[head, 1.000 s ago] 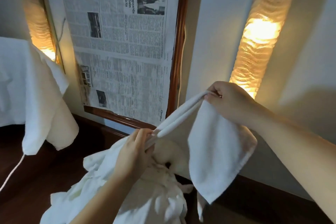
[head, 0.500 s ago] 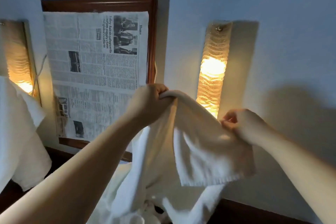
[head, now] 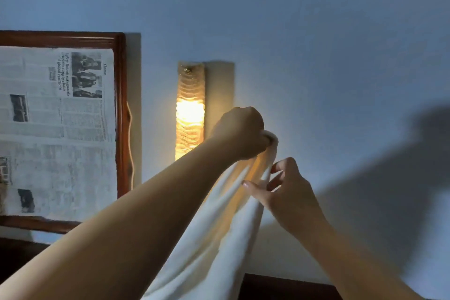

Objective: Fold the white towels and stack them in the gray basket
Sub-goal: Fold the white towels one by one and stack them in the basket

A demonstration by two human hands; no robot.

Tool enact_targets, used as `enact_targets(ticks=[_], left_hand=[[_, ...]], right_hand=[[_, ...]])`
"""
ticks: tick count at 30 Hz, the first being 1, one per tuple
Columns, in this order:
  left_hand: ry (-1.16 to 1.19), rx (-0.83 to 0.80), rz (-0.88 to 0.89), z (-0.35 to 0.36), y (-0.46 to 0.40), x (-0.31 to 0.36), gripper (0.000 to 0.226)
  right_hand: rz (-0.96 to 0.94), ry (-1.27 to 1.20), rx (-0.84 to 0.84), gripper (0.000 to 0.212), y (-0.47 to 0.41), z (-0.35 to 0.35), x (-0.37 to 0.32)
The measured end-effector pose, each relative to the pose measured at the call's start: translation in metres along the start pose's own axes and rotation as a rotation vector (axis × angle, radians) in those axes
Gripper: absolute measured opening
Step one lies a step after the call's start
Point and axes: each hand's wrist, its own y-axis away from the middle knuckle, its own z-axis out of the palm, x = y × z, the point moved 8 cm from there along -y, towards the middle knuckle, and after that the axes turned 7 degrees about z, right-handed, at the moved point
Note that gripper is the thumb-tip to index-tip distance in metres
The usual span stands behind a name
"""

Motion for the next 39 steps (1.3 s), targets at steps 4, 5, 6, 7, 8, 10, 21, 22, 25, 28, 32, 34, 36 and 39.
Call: enact_targets(ticks=[4, 5, 6, 7, 8, 10, 21, 22, 25, 28, 32, 34, 36, 39], left_hand=[[0.006, -0.005, 0.023, 0.012, -0.020, 0.063, 0.020], [0.011, -0.002, 0.030, 0.015, -0.022, 0.073, 0.021], [0.014, 0.000, 0.045, 0.018, -0.022, 0.082, 0.023], [0.017, -0.003, 0.065, 0.021, -0.021, 0.088, 0.025], [0.027, -0.018, 0.083, 0.026, -0.018, 0.092, 0.029], [0.081, -0.079, 0.099, 0.040, -0.008, 0.090, 0.040], [0.342, -0.140, 0.027, 0.113, 0.067, 0.042, 0.031], [0.365, -0.114, 0.004, 0.117, 0.074, 0.036, 0.026], [0.492, -0.010, -0.104, 0.129, 0.093, 0.020, 0.018], [0.603, 0.091, -0.171, 0.128, 0.096, 0.025, 0.017], [0.522, 0.156, -0.126, 0.109, 0.069, 0.059, 0.030], [0.510, 0.099, -0.021, 0.097, 0.050, 0.092, 0.038], [0.468, -0.005, 0.068, 0.091, 0.035, 0.123, 0.035], [0.342, -0.080, 0.130, 0.086, 0.023, 0.149, 0.033]], right_hand=[[-0.025, 0.067, 0.066, 0.021, -0.005, -0.060, 0.028], [-0.020, 0.113, 0.078, 0.013, -0.008, -0.076, 0.035], [-0.009, 0.166, 0.094, 0.010, -0.013, -0.093, 0.044], [0.009, 0.204, 0.112, 0.010, -0.020, -0.111, 0.055], [0.036, 0.200, 0.125, 0.011, -0.028, -0.129, 0.065], [0.133, 0.013, 0.075, 0.002, -0.039, -0.162, 0.085], [-0.082, 0.510, -0.224, 0.066, -0.025, -0.189, 0.060], [-0.122, 0.661, -0.249, 0.077, -0.017, -0.185, 0.058], [-0.238, 0.990, -0.256, 0.071, -0.008, -0.171, 0.062], [-0.216, 0.893, -0.271, 0.041, -0.008, -0.165, 0.075], [-0.108, 0.511, -0.243, 0.027, -0.002, -0.163, 0.089], [-0.059, 0.318, -0.281, 0.023, 0.010, -0.151, 0.091], [-0.010, 0.166, -0.251, 0.040, 0.022, -0.142, 0.089], [-0.014, 0.121, -0.019, 0.038, 0.028, -0.150, 0.091]])
